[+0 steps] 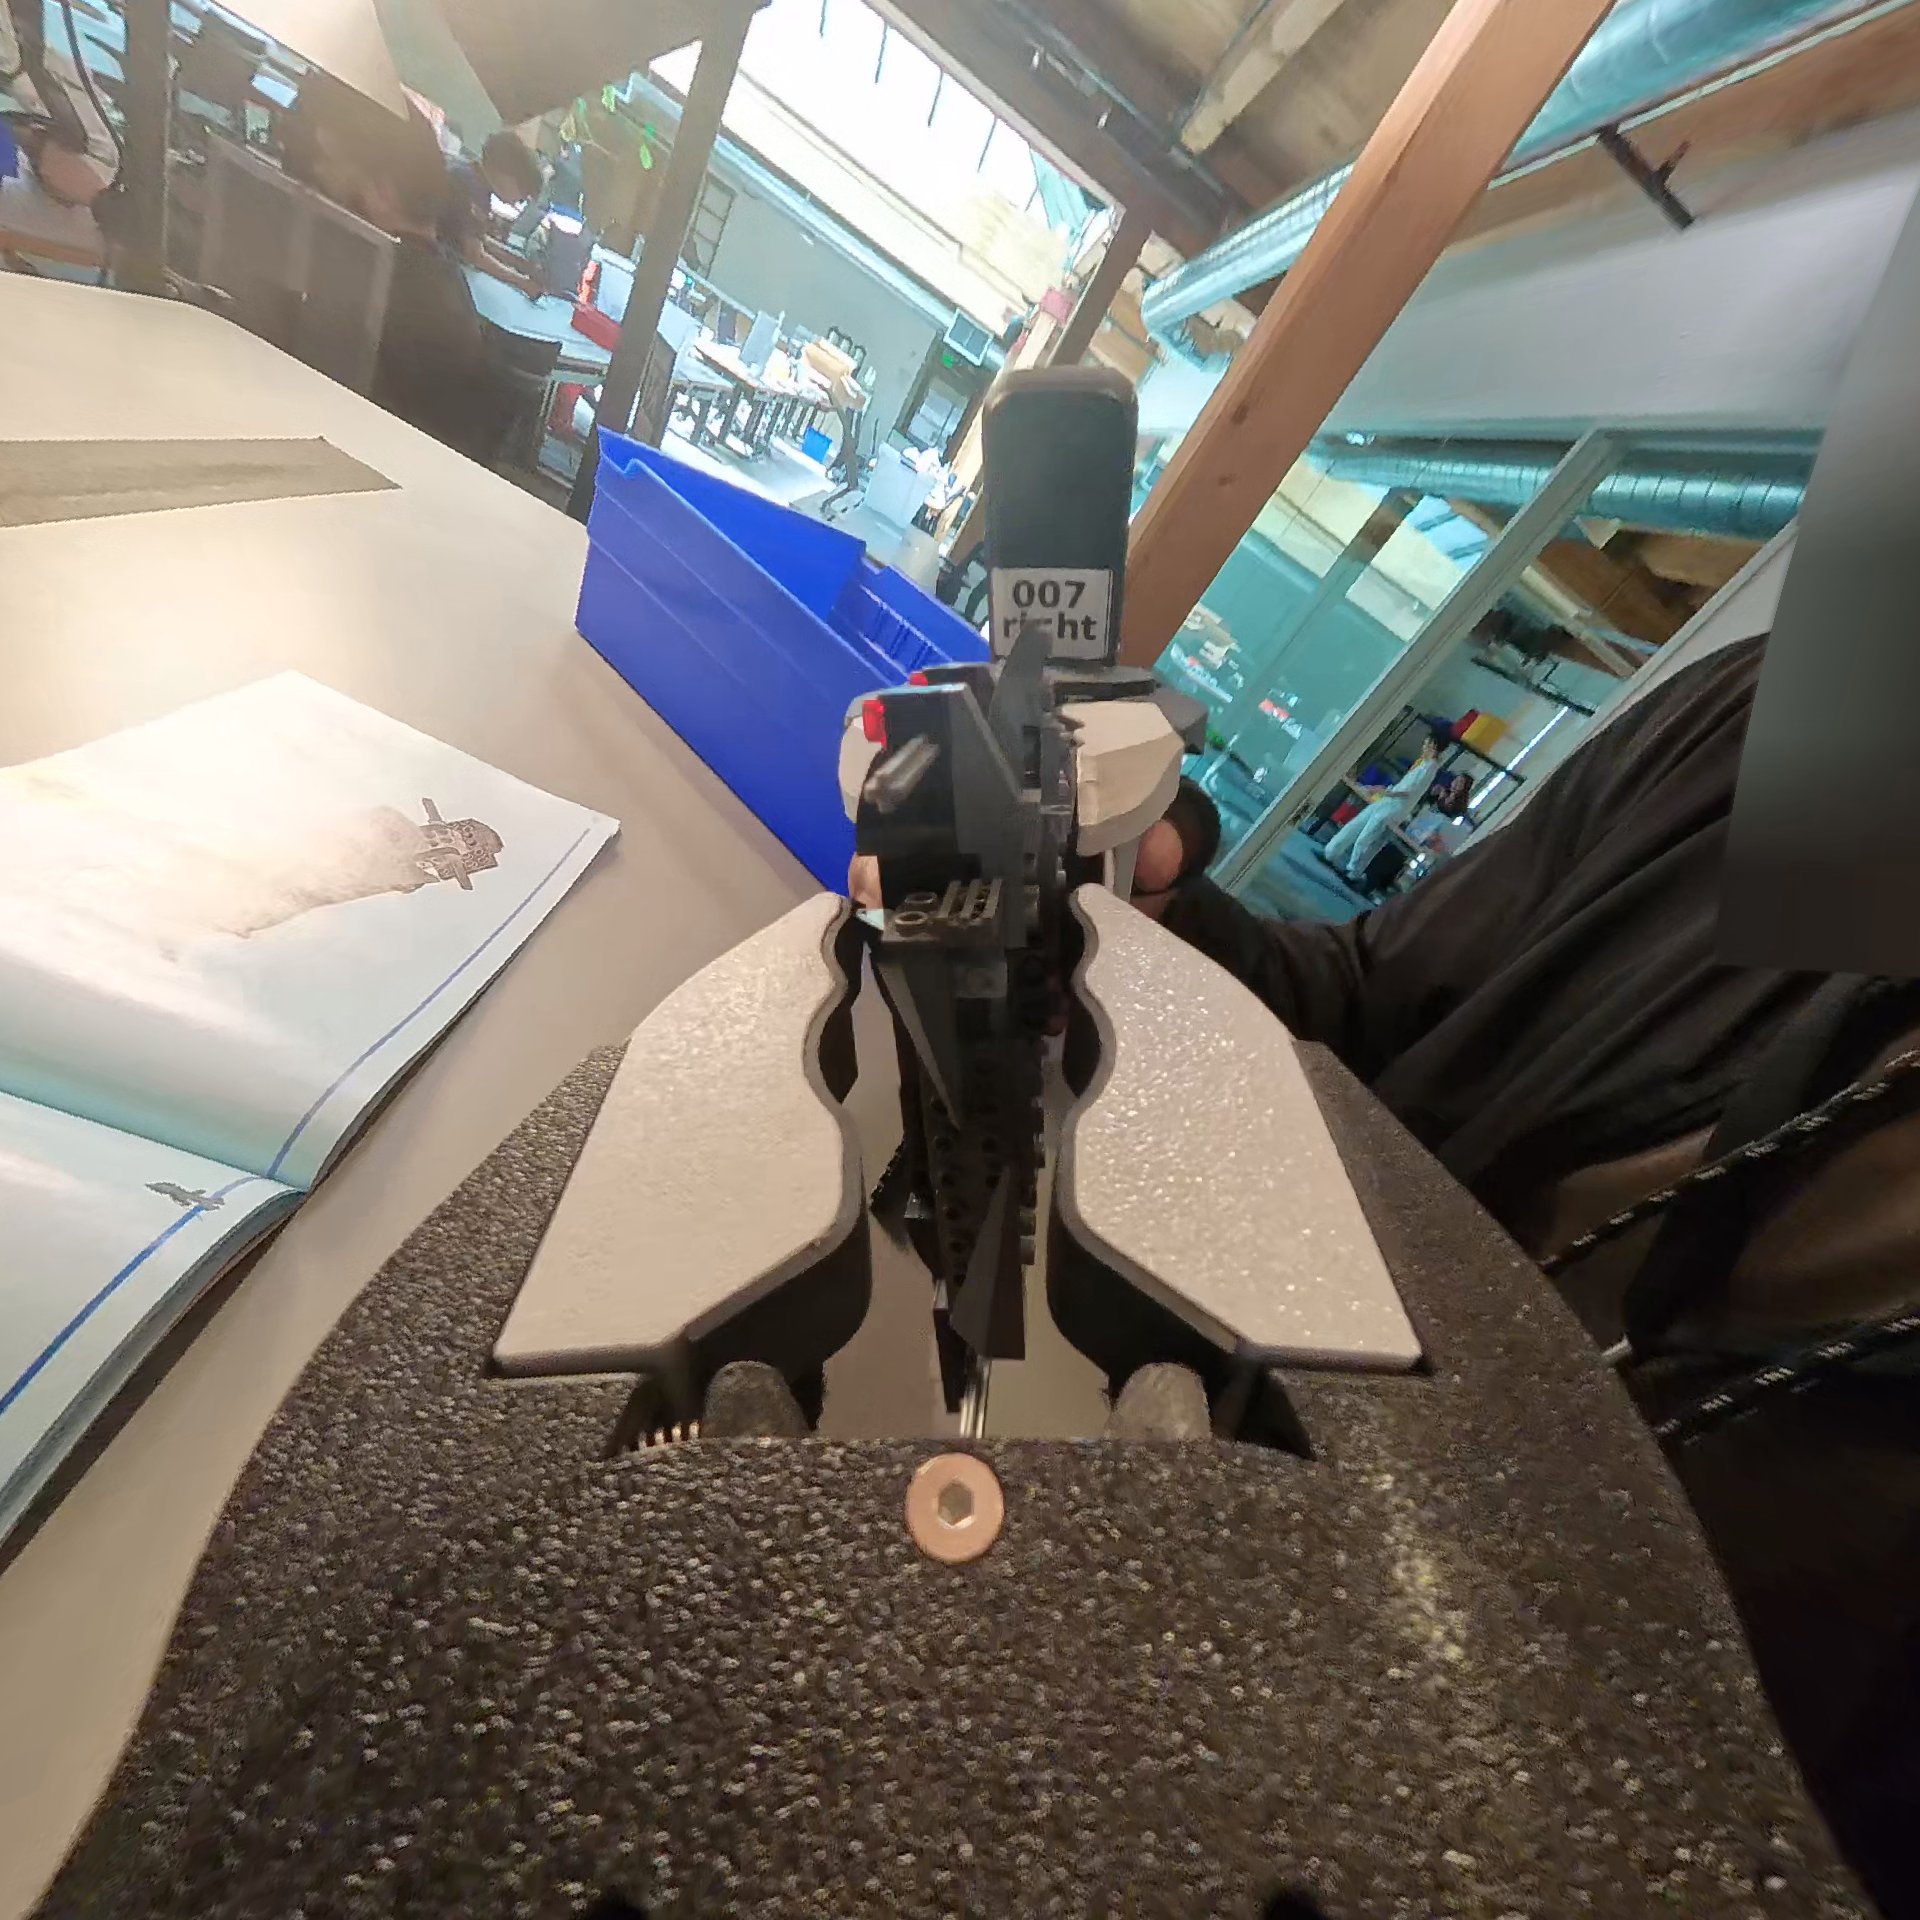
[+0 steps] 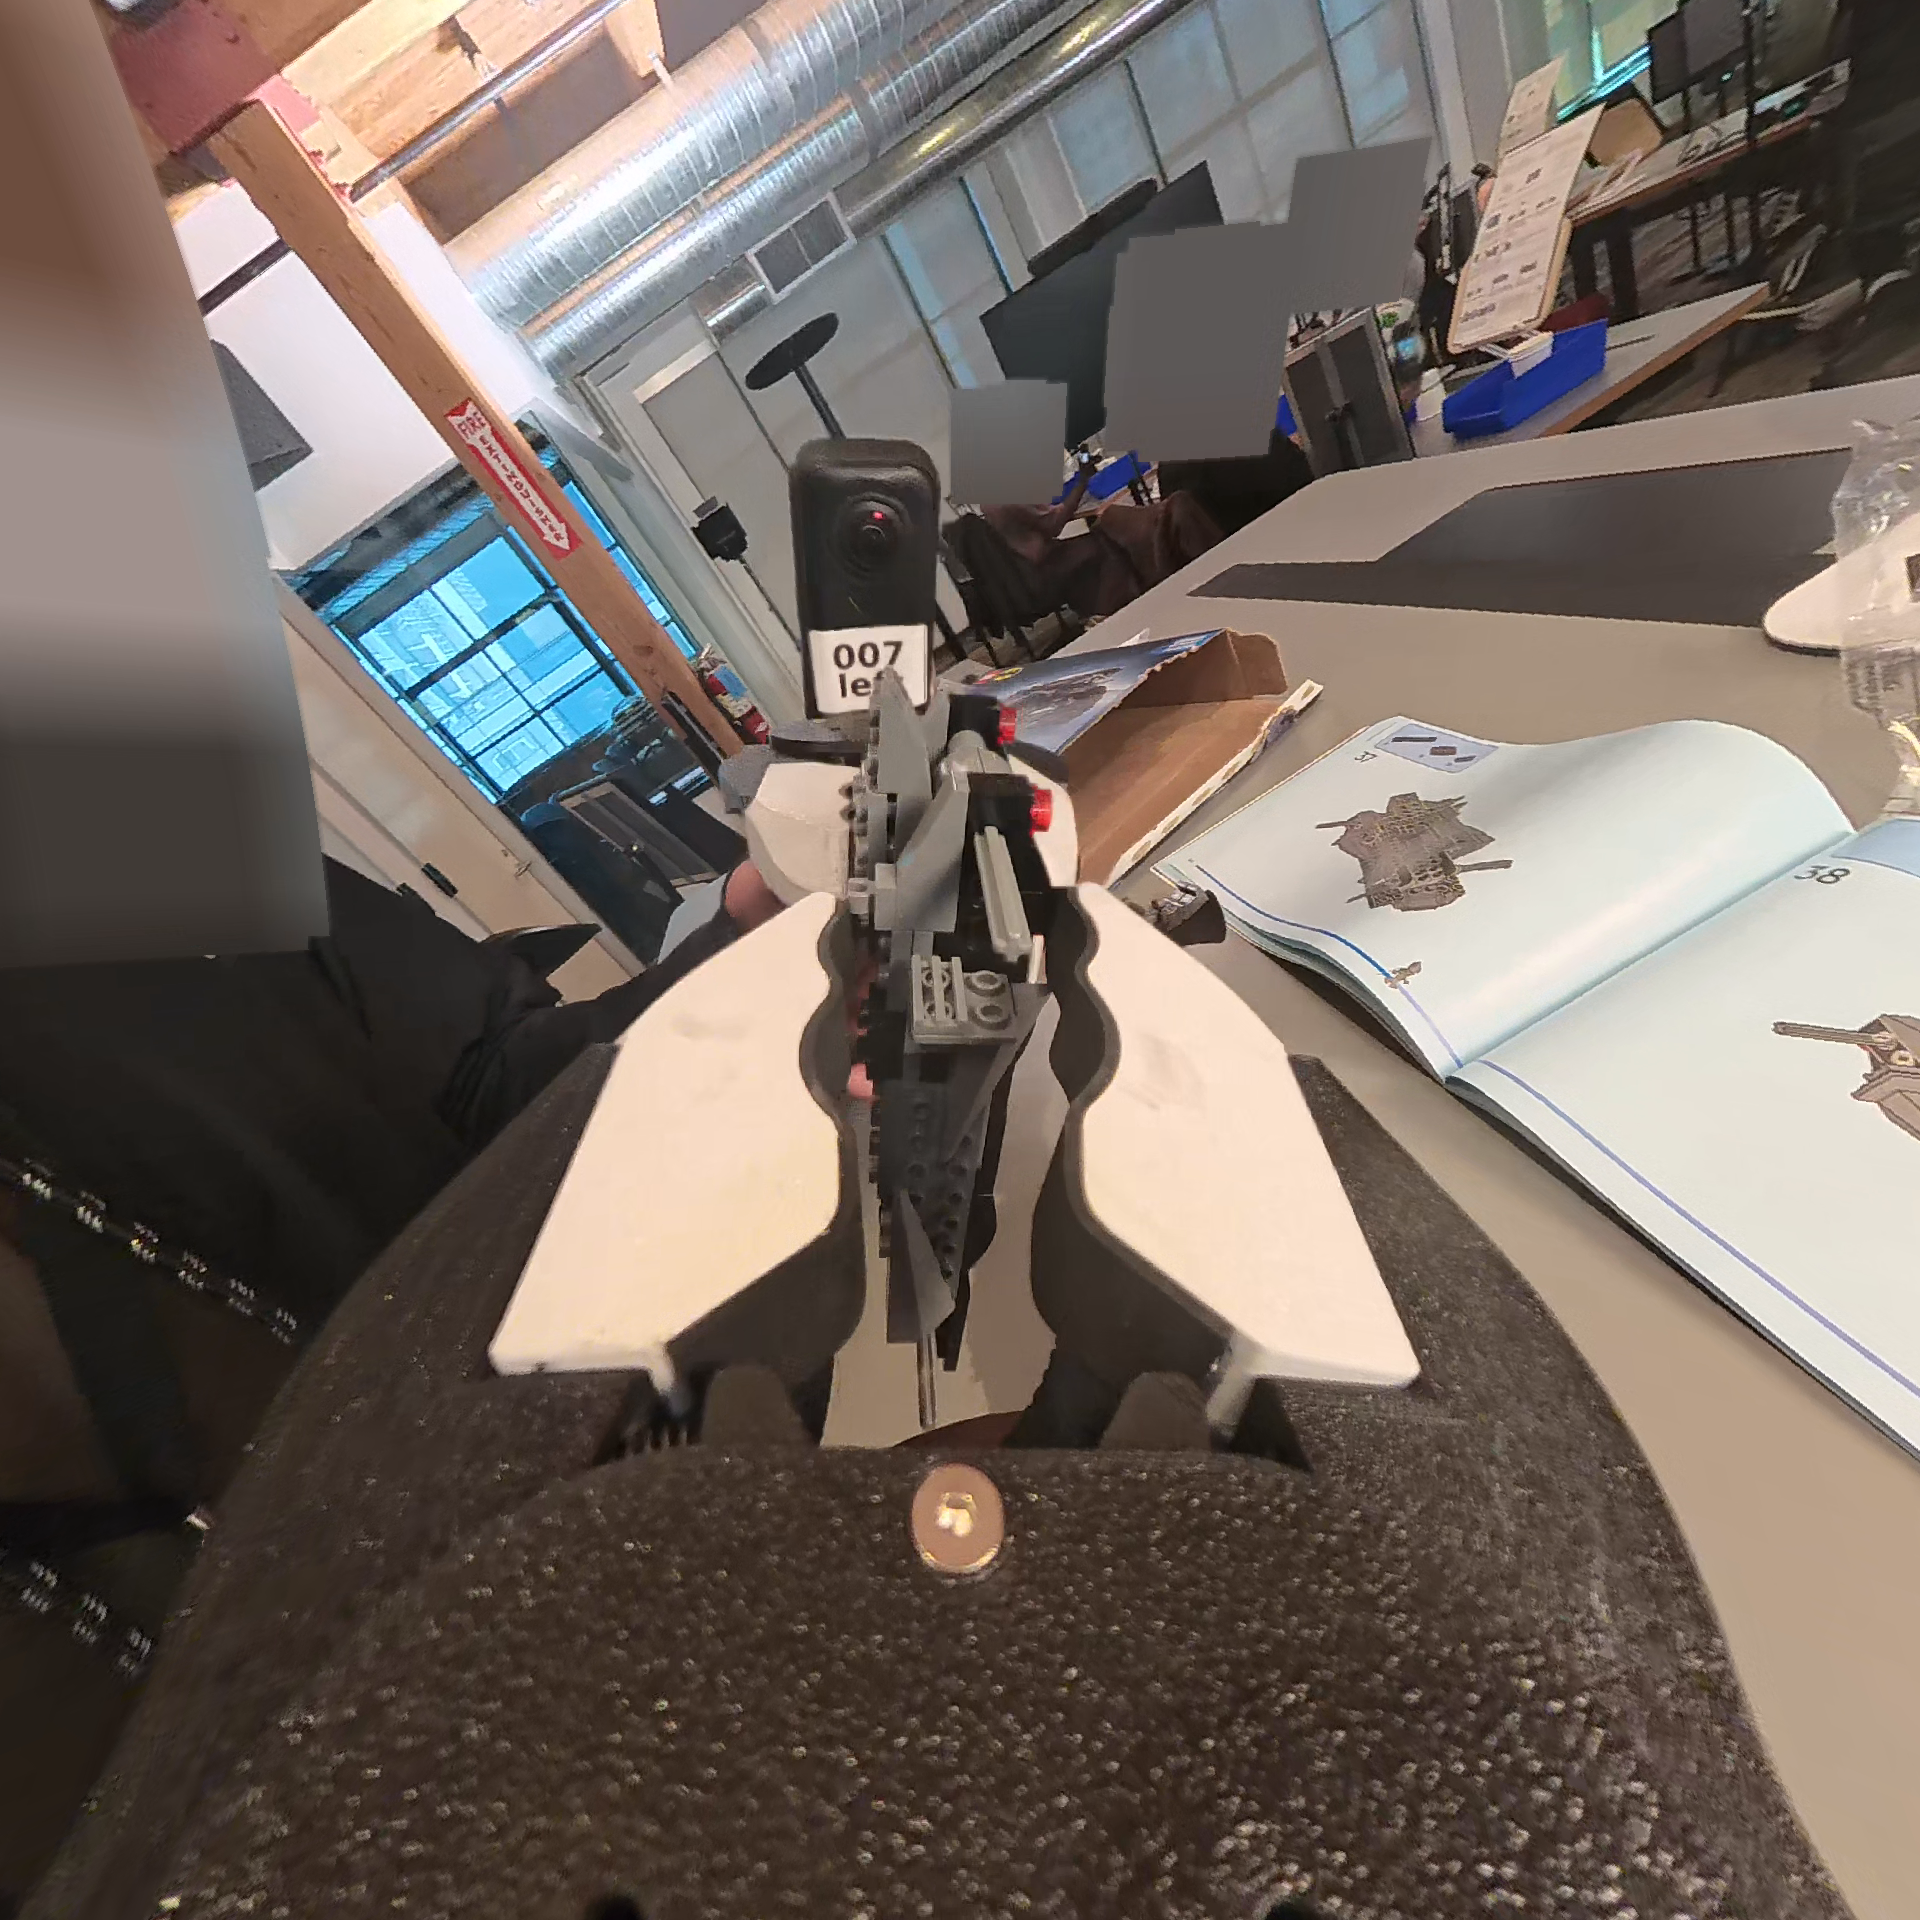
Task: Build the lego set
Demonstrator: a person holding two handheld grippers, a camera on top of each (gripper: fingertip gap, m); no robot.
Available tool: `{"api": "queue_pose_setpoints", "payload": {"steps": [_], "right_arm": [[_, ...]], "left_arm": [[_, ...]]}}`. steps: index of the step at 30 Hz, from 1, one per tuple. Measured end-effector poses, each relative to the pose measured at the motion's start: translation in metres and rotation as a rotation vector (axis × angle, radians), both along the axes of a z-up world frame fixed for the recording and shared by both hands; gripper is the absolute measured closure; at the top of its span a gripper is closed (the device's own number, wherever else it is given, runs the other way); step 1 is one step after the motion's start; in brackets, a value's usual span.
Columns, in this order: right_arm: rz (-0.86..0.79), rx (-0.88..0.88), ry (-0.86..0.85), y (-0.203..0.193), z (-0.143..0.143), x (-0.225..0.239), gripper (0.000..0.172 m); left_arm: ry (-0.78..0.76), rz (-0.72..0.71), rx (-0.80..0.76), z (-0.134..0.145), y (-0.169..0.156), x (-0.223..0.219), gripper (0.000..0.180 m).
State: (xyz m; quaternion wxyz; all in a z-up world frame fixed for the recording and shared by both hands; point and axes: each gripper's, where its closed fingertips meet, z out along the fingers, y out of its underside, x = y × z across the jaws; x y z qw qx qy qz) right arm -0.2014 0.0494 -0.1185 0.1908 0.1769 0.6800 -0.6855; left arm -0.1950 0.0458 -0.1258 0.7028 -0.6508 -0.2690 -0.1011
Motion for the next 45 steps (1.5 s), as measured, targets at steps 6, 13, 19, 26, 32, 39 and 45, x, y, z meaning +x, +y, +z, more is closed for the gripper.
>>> {"api": "queue_pose_setpoints", "payload": {"steps": [6, 13, 19, 26, 32, 39, 45], "right_arm": [[0.052, 0.006, -0.005, -0.001, -0.005, 0.004, 0.136], [0.071, 0.025, -0.019, -0.003, -0.012, 0.006, 0.136], [0.072, 0.041, -0.024, -0.005, -0.017, 0.006, 0.136], [0.069, 0.044, -0.019, -0.006, -0.017, 0.006, 0.136], [0.061, 0.051, -0.002, -0.008, -0.018, 0.008, 0.137], [0.067, 0.041, -0.001, -0.008, -0.017, 0.008, 0.136], [0.082, 0.020, -0.011, -0.008, -0.016, 0.010, 0.136]], "left_arm": [[0.043, -0.026, -0.098, -0.009, 0.004, 0.007, 0.142], [0.033, -0.013, -0.104, -0.011, 0.001, 0.004, 0.141], [0.036, 0.003, -0.129, -0.013, -0.001, 0.002, 0.142], [0.041, 0.019, -0.152, -0.013, -0.001, 0.001, 0.142], [0.054, 0.038, -0.156, -0.011, -0.001, 0.000, 0.141], [0.062, 0.036, -0.176, -0.011, 0.000, 0.001, 0.141], [0.084, 0.035, -0.169, -0.008, -0.001, 0.002, 0.142]]}}
